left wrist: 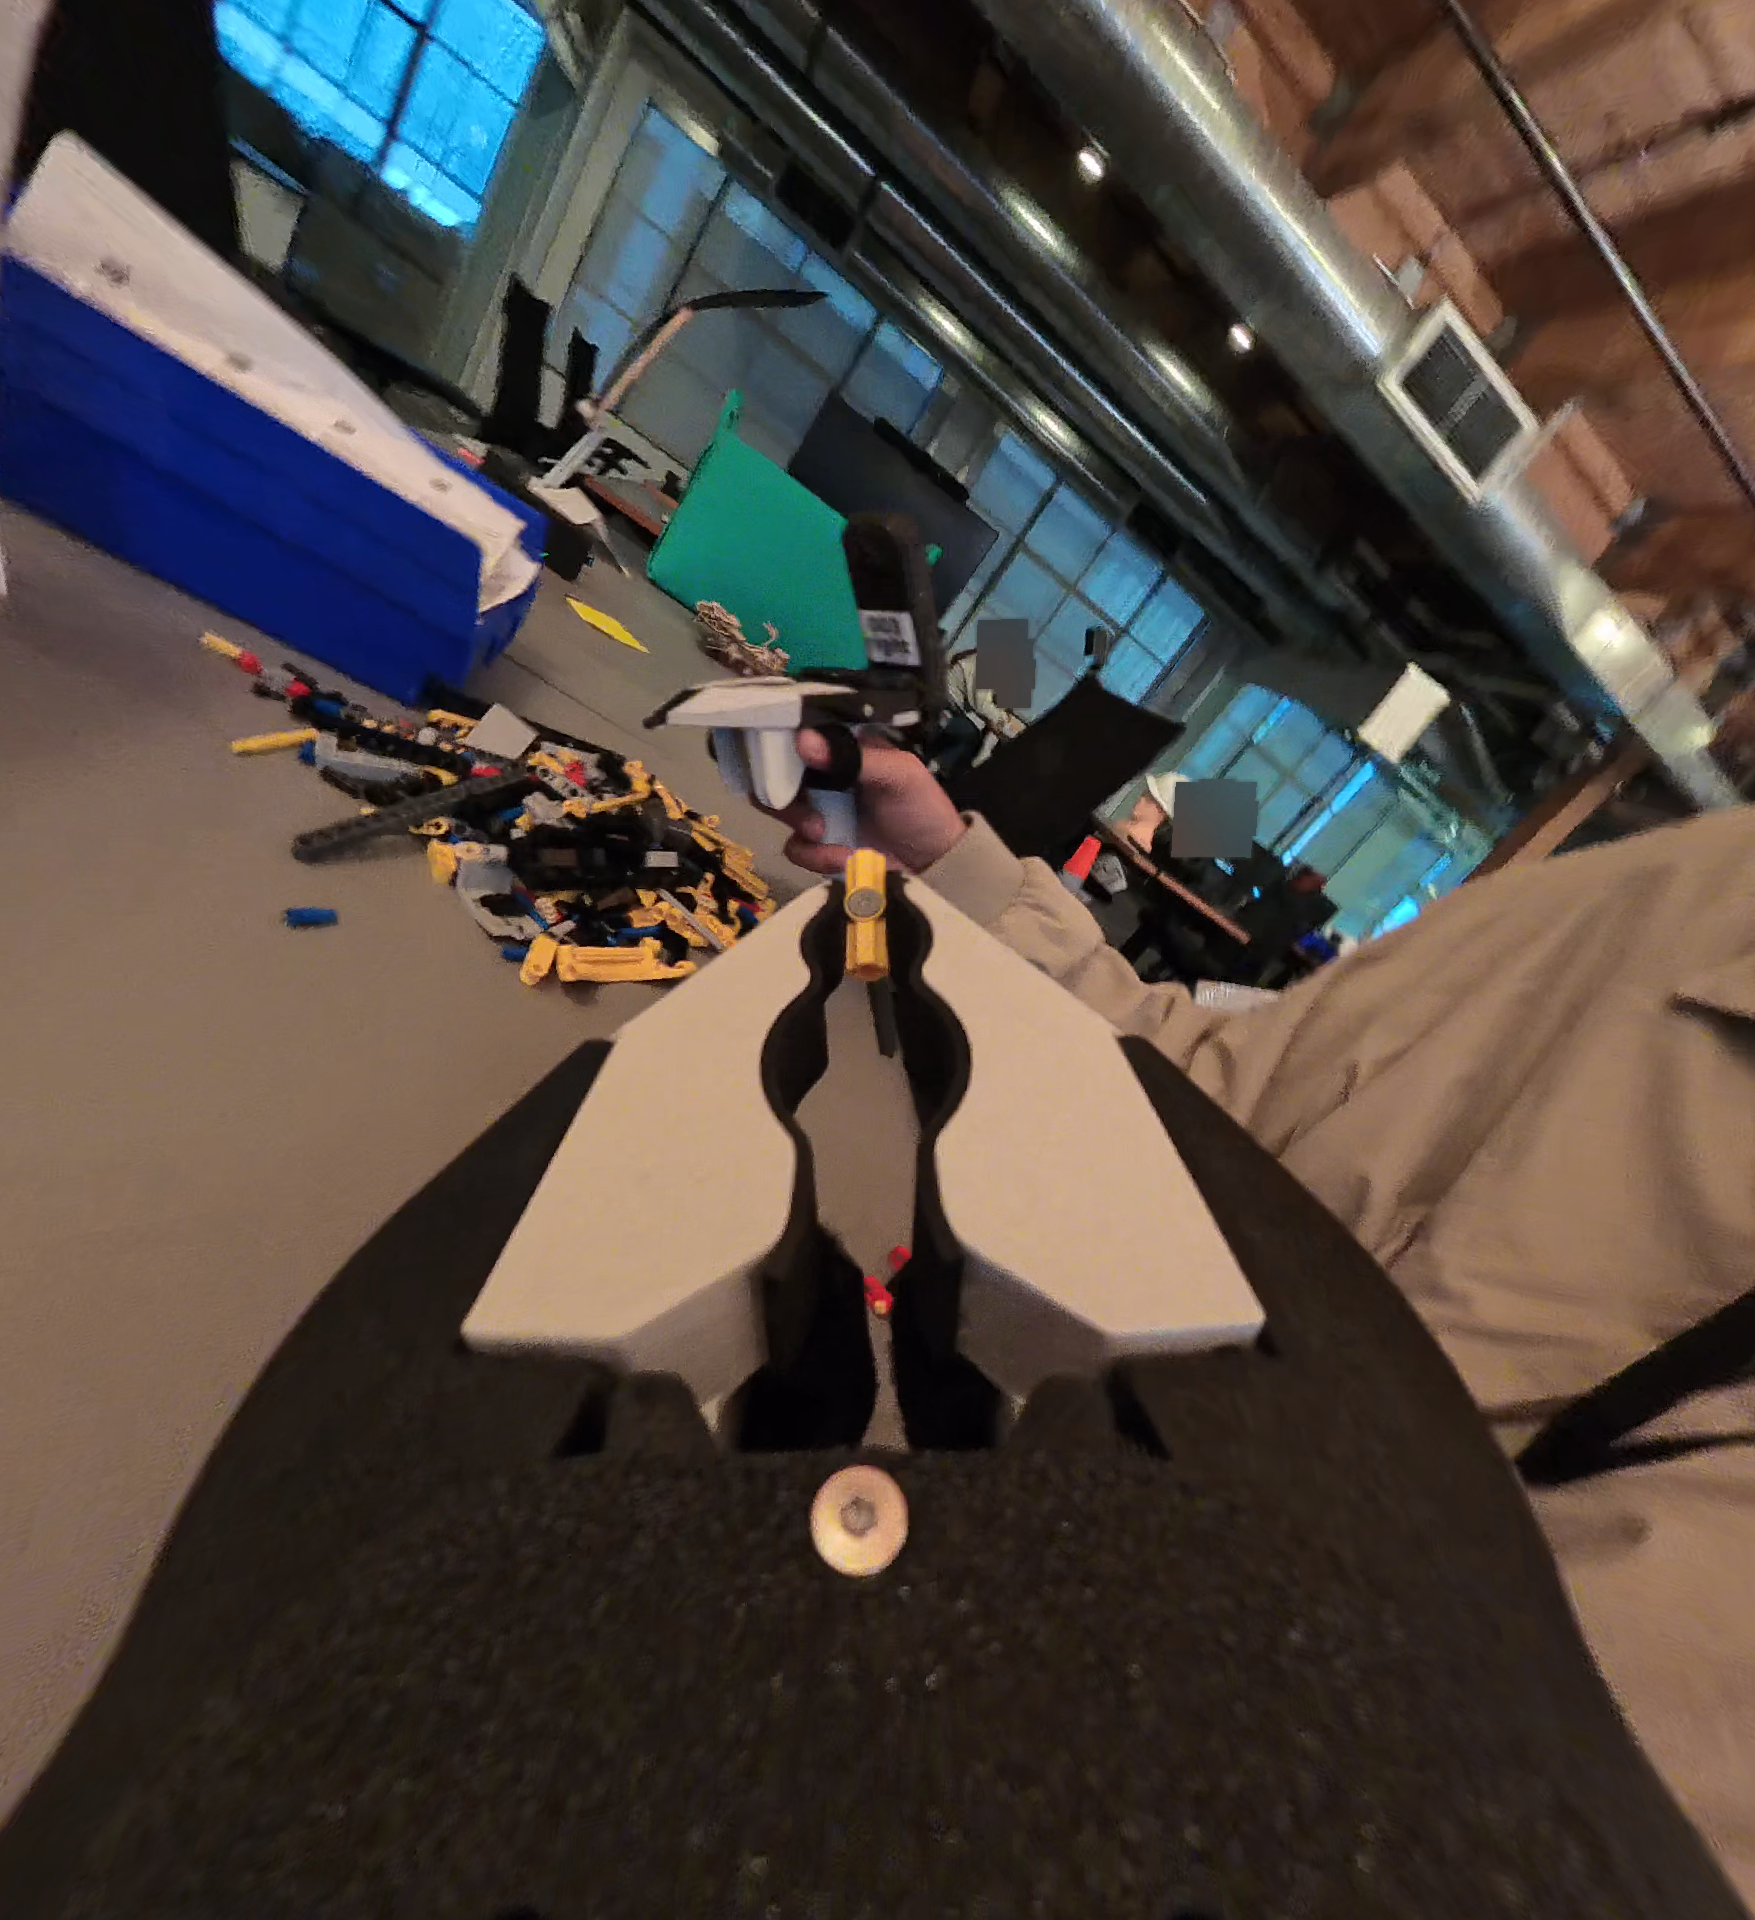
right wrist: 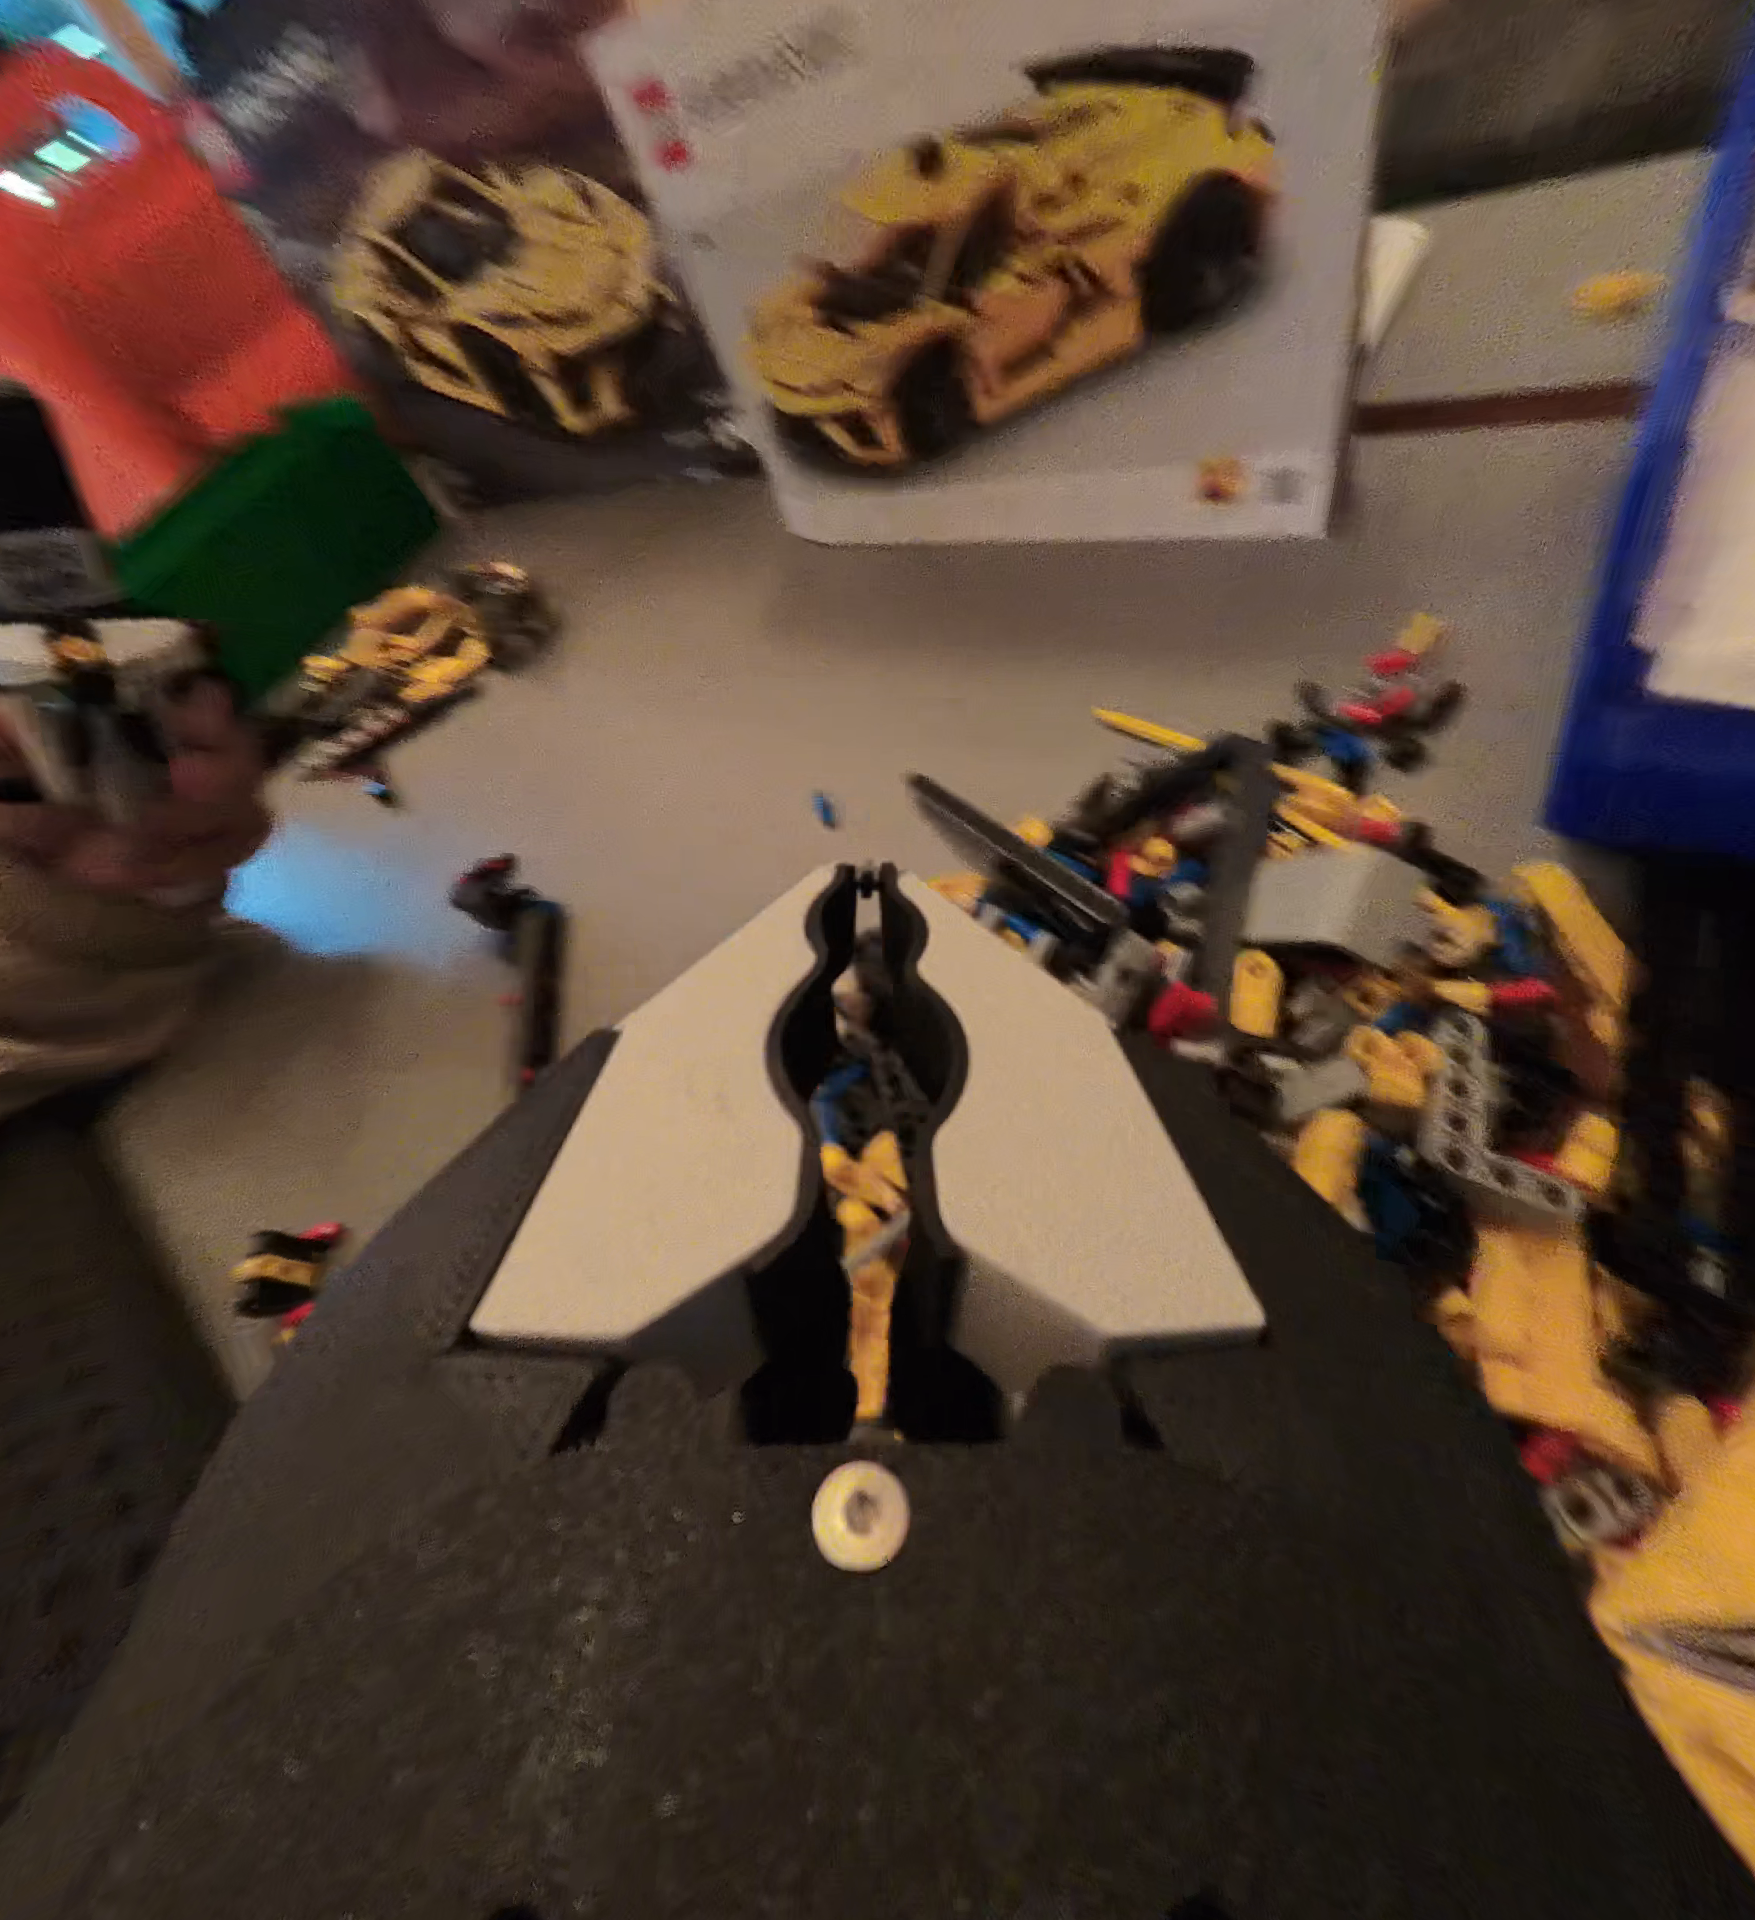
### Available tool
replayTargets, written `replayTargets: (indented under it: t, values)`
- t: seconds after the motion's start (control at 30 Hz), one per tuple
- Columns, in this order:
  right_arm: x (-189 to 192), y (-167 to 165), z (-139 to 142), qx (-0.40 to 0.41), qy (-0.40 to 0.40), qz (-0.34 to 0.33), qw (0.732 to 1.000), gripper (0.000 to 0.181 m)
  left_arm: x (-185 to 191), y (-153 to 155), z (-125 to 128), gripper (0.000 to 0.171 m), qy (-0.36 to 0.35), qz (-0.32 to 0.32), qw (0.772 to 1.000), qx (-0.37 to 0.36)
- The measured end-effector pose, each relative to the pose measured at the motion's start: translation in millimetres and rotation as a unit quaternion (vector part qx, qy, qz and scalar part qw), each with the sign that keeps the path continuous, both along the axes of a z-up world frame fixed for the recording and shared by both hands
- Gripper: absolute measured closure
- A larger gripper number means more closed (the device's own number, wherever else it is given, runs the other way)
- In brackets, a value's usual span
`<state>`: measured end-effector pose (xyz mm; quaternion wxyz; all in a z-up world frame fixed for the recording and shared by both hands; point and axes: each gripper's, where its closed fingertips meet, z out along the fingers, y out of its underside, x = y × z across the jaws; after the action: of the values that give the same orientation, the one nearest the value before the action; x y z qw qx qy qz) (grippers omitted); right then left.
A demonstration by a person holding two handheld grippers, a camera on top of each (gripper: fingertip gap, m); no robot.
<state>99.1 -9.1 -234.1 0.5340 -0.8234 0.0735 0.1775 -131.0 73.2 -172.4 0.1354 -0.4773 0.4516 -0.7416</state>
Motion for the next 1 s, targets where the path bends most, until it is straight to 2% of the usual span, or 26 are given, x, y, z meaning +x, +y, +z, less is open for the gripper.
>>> replayTargets:
  t: [0.1, 0.17, 0.23, 0.33, 0.37, 0.43, 0.5, 0.57, 0.63, 0.73, 0.83, 1.0]
  values:
    - [13.3, -5.1, -38.7, -0.108, -0.044, -0.023, 0.993, 0.173, 7.4, 0.7, -6.5, 0.165, 0.014, -0.001, 0.999, -0.045]
    - [20.8, -7.6, -54.2, -0.143, -0.081, -0.038, 0.986, 0.171, 10.3, -0.7, -7.5, 0.165, 0.017, -0.004, 0.997, -0.072]
    - [18.2, -3.0, -48.4, -0.123, -0.090, -0.042, 0.987, 0.163, 12.7, -1.9, -8.0, 0.165, 0.019, -0.002, 0.996, -0.086]
    - [4.4, 7.9, -19.3, -0.082, -0.101, -0.054, 0.990, 0.151, 14.5, -7.0, -8.4, 0.165, 0.017, -0.006, 0.996, -0.083]
    - [-17.3, 15.3, -5.4, -0.057, -0.091, -0.030, 0.994, 0.150, 15.3, -7.7, -7.9, 0.165, 0.014, -0.003, 0.997, -0.081]
    - [-89.1, 33.2, 24.0, 0.011, -0.012, 0.068, 0.998, 0.147, 16.4, -10.5, -6.2, 0.165, 0.006, 0.000, 0.997, -0.077]
    - [-160.6, 47.3, 45.3, 0.067, 0.094, 0.154, 0.981, 0.137, 18.6, -9.8, -4.1, 0.164, -0.005, 0.015, 0.996, -0.082]
    - [-212.4, 57.3, 42.7, 0.071, 0.163, 0.209, 0.962, 0.134, 20.0, -4.9, 1.3, 0.165, -0.026, 0.038, 0.993, -0.107]
    - [-234.4, 67.2, 32.4, 0.070, 0.183, 0.217, 0.956, 0.144, 20.7, -3.9, 2.5, 0.165, -0.028, 0.043, 0.991, -0.122]
    - [-238.9, 70.8, 39.4, 0.101, 0.215, 0.211, 0.948, 0.179, 20.6, -13.7, 1.2, 0.165, -0.019, 0.018, 0.993, -0.114]
    - [-230.2, 64.8, 38.7, 0.094, 0.190, 0.226, 0.951, 0.181, 18.1, -17.3, -1.9, 0.164, 0.003, -0.011, 0.994, -0.108]
    - [-223.8, 55.2, 34.7, 0.074, 0.170, 0.248, 0.951, 0.181, 13.7, -14.1, 3.6, 0.156, -0.009, -0.024, 0.992, -0.127]
